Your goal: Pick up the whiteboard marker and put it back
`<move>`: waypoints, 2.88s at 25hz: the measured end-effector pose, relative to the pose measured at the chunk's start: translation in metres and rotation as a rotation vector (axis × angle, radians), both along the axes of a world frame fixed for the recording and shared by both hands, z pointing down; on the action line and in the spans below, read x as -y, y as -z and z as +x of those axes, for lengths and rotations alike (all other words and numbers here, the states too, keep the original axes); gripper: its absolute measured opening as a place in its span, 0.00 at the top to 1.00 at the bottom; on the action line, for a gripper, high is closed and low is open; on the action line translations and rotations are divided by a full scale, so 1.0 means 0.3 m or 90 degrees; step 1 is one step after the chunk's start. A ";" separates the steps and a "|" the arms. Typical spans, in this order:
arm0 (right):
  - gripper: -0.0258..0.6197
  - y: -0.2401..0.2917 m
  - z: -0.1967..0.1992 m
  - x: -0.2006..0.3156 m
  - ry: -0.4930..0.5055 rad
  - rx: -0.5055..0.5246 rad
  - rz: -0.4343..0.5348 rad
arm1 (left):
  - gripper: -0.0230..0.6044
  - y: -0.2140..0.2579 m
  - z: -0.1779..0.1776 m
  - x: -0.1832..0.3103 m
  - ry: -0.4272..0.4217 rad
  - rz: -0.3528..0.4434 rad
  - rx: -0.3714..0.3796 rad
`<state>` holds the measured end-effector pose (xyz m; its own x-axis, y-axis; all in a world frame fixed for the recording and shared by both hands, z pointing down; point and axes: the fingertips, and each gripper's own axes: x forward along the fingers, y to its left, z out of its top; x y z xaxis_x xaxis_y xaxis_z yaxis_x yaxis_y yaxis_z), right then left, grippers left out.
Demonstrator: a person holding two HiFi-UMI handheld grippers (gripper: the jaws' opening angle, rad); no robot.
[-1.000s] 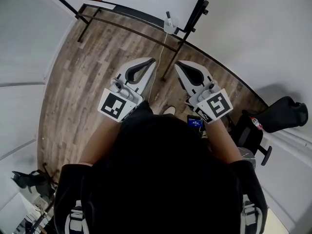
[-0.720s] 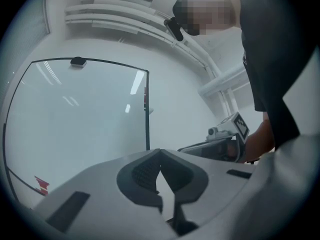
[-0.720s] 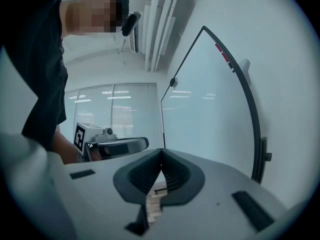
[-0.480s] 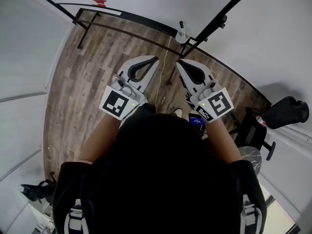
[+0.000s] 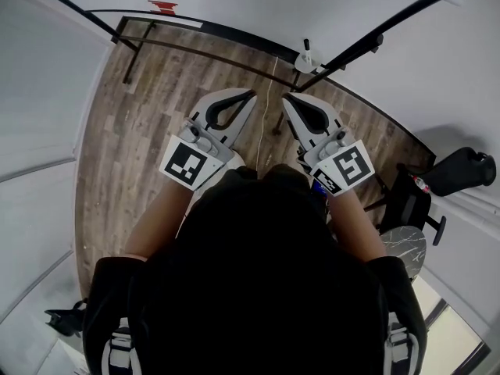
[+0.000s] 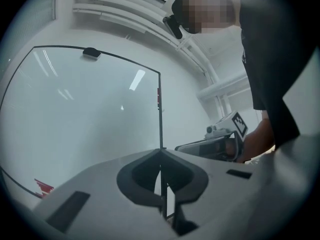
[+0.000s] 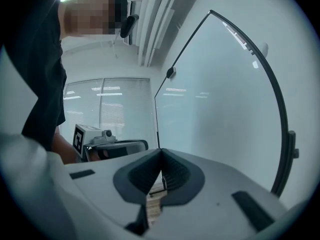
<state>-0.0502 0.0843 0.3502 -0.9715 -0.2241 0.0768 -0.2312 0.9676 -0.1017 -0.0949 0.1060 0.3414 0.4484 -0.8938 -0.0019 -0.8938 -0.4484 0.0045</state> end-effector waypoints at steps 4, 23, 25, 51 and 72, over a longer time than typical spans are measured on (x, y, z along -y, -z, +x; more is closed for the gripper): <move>0.96 -0.024 -0.025 0.009 -0.014 -0.006 -0.008 | 0.96 -0.013 -0.024 0.015 -0.017 0.000 0.001; 0.96 -0.062 0.030 0.387 -0.076 0.003 -0.019 | 0.96 -0.038 -0.018 0.370 -0.054 -0.018 0.012; 0.96 -0.076 0.040 0.442 -0.082 -0.003 -0.018 | 0.96 -0.039 -0.012 0.423 -0.055 -0.016 0.013; 0.96 -0.457 0.078 0.807 -0.255 -0.162 -0.086 | 0.96 -0.156 0.014 0.752 -0.203 -0.048 0.029; 0.86 -0.765 0.014 0.877 -0.351 -0.354 -0.079 | 0.96 -0.210 -0.049 0.763 -0.314 -0.071 0.009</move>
